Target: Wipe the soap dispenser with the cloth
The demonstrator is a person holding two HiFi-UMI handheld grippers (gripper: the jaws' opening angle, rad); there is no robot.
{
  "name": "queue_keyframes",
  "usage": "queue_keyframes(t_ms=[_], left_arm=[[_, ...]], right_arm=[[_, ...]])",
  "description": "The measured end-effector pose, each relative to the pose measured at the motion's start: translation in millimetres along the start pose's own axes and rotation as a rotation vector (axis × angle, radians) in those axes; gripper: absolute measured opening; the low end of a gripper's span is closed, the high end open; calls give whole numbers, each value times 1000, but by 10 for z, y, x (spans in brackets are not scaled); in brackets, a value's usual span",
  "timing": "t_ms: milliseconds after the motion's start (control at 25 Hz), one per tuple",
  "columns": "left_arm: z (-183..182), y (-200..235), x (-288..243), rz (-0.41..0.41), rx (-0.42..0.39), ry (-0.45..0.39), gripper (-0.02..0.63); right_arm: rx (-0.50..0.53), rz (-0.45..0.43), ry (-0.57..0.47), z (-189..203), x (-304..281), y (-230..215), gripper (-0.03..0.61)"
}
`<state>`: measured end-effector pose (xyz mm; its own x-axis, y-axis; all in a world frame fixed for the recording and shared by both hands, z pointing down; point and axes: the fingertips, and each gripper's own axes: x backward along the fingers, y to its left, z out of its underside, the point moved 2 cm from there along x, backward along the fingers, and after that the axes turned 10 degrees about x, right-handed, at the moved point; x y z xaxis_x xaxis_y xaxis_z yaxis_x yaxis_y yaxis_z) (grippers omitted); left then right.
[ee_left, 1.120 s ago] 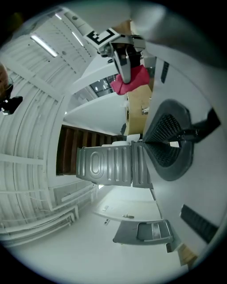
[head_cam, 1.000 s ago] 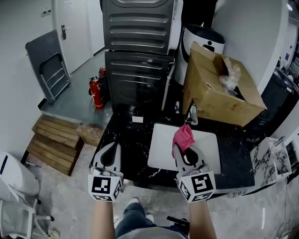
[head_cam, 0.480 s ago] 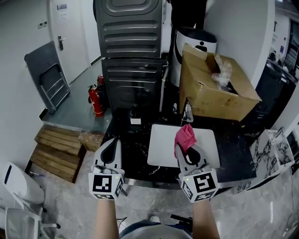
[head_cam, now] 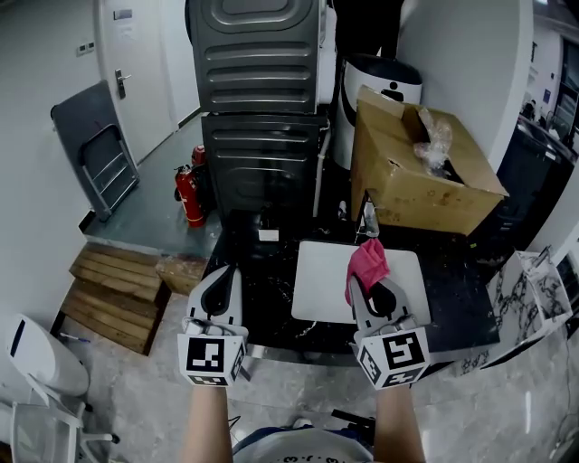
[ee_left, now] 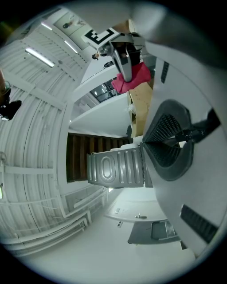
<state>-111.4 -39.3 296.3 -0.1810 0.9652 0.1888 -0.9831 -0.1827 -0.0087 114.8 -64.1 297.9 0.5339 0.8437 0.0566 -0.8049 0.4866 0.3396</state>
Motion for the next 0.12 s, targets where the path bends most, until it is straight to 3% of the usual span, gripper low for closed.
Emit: queue_keyframes(t_ms=[120], left_arm=[[-5, 31, 21, -6, 3, -3, 14]], right_arm=[[3, 3, -1, -8, -13, 12, 56]])
